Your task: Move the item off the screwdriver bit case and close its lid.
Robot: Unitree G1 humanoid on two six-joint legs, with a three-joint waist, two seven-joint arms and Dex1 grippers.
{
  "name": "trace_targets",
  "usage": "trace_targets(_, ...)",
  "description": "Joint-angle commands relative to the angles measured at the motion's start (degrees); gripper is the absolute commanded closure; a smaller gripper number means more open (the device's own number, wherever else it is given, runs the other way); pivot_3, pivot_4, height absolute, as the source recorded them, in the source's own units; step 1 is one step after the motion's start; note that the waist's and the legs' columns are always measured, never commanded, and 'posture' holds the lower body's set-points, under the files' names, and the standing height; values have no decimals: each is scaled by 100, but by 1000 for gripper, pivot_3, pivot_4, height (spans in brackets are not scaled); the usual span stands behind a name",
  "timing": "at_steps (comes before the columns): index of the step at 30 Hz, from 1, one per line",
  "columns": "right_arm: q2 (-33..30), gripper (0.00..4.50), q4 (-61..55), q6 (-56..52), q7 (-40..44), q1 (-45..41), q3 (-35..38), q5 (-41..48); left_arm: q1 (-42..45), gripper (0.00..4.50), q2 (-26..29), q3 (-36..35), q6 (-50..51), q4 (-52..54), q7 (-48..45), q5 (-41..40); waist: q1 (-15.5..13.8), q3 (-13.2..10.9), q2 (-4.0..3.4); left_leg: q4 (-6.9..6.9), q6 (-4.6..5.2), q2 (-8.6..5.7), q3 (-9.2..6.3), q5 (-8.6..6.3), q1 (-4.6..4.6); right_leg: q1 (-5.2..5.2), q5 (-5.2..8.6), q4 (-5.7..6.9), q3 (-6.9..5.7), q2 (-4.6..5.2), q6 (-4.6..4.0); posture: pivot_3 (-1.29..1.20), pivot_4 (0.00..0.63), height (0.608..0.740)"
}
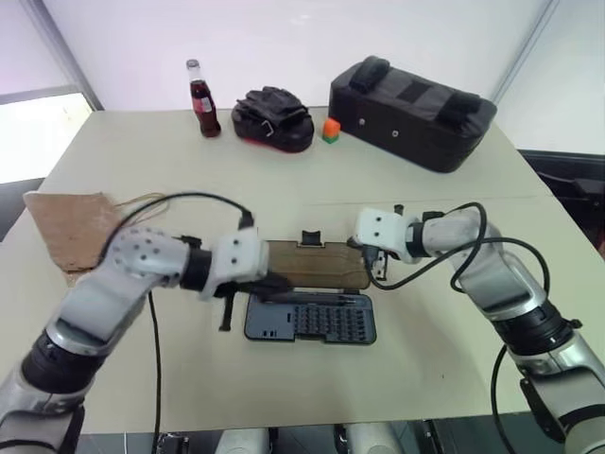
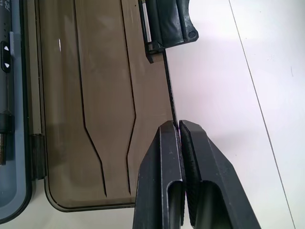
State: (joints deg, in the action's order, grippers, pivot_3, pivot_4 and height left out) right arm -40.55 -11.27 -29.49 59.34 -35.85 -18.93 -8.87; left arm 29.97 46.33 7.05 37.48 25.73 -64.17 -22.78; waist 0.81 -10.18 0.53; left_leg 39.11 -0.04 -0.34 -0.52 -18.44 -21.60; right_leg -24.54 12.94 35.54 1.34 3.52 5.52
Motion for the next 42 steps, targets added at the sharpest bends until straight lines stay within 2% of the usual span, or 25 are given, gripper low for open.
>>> trace_targets(1, -88, 4437, -223, 74, -72, 16, 217, 74, 358, 4500, -206, -691, 512, -890, 863, -17, 0, 0, 0, 0, 0, 0, 0, 0, 1, 0, 0, 1, 0, -1, 1, 0, 150, 740)
trace_targets(4, -89, 4437, -251, 59, -101, 29, 219, 96, 341, 4500, -466, -656, 410, -1788, 1694, 518, 16, 0, 0, -1, 0, -5, 0, 0, 3, 0, -1, 1, -1, -2, 3, 0, 150, 740)
trace_targets(7, -77, 4437, -267, 42, -133, 21, 212, 111, 306, 4500, -869, -568, 377, -2474, 2153, 712, 6, 0, 0, -3, 0, -7, 0, 0, 3, -1, -2, 3, -1, -1, 3, 0, 150, 740)
trace_targets(9, -52, 4437, -259, 34, -163, -7, 195, 116, 309, 4500, -1191, -420, 320, -2826, 2049, 656, -7, 0, 1, -3, 0, -7, -1, 0, 1, -2, -2, 4, -2, 1, 3, 0, 150, 740)
trace_targets(13, -34, 4437, -238, 41, -202, -48, 165, 116, 382, 4500, -1494, -68, 32, -3413, 1709, 764, -17, -1, 2, -1, -3, -10, -3, 1, -5, -2, -2, 2, -4, 7, 3, 0, 150, 740)
trace_targets(19, -36, 4437, -233, 37, -234, -65, 175, 110, 518, 4500, -1432, 548, -286, -4089, 591, 876, -9, 1, 0, -1, -4, -20, -2, 2, 0, -2, -3, 5, -4, 5, 3, 0, 150, 740)
trace_targets(22, -30, 4437, -269, -14, -238, -60, 168, 115, 617, 4500, -1464, 617, -358, -4345, 126, 815, -8, 1, 0, -1, -4, -20, -1, 2, 1, -2, -3, 7, -4, 6, 3, 0, 150, 740)
trace_targets(25, -33, 4437, -322, -92, -238, -43, 161, 117, 733, 4500, -1524, 702, -600, -4663, -120, 944, -14, 1, 1, -1, -4, -20, 0, 2, 0, -1, -3, 6, -4, 6, 3, 0, 150, 740)
trace_targets(29, -29, 4437, -420, -265, -255, -26, 180, 137, 965, 4500, -1731, 665, -998, -5303, 43, 1210, -34, 3, 0, 3, -4, -24, -1, 2, 1, 4, -3, 7, -4, 8, 3, 0, 150, 740)
trace_targets(32, -44, 3572, -541, -415, -271, -19, 189, 155, 1111, 4500, -1812, 663, -1393, -5749, 217, 1457, -46, 4, 0, 6, -4, -25, -3, 2, 8, 13, -3, 8, -4, 10, 3, 0, 150, 740)
trace_targets(38, -129, 301, -971, -692, -271, -24, 211, 200, 1286, 4500, -1963, 603, -1983, -6245, 423, 1696, -34, 6, 2, 12, -11, -27, -5, 6, 16, 22, -4, 15, -3, 12, 5, 0, 150, 740)
trace_targets(39, -203, 27, -1130, -762, -216, -17, 232, 218, 1294, 4500, -1979, 606, -2020, -6249, 392, 1697, -30, 6, 2, 12, -12, -26, -5, 7, 18, 22, -4, 21, -3, 12, 5, 0, 150, 740)
trace_targets(42, -424, 27, -1807, -1271, -18, -27, 503, 505, 1303, 4500, -2019, 526, -2096, -6168, 332, 1630, -35, 6, 1, 15, -12, -25, -10, 7, 19, 20, -4, 32, -4, 12, 6, 0, 150, 740)
